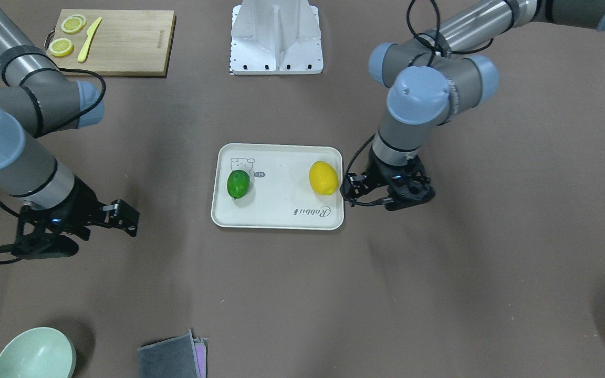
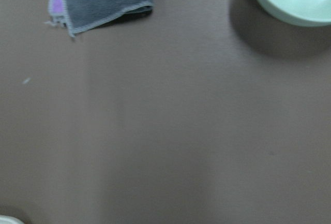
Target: Place all lemons on tray
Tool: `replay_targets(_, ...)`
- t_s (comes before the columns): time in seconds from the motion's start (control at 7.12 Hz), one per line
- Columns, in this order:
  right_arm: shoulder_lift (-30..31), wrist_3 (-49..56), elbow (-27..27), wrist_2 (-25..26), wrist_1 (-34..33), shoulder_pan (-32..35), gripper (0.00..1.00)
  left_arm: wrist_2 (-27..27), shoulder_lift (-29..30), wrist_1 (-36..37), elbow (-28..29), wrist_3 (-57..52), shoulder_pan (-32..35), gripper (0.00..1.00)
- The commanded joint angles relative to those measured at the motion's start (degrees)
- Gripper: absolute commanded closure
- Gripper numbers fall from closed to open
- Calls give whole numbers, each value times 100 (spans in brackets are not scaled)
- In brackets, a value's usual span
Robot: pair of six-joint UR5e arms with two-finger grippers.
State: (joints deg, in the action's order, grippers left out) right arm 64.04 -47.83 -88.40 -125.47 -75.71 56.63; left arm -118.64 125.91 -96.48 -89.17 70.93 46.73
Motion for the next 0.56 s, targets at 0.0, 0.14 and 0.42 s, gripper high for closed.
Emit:
replay_targets(0.0, 966, 850, -501, -47, 21, 425, 0, -1061, -590, -46, -74, -1040, 1096, 2)
replay_targets(0.14, 1284, 1298, -538, -152, 65, 697, 0, -1135, -1203, -55, -440, -1716, 1380, 2)
replay_targets(0.42, 1820, 2108, -529, -459, 83, 1391, 0, -1161, -2677, -229, -1422, -2266, 1680, 2)
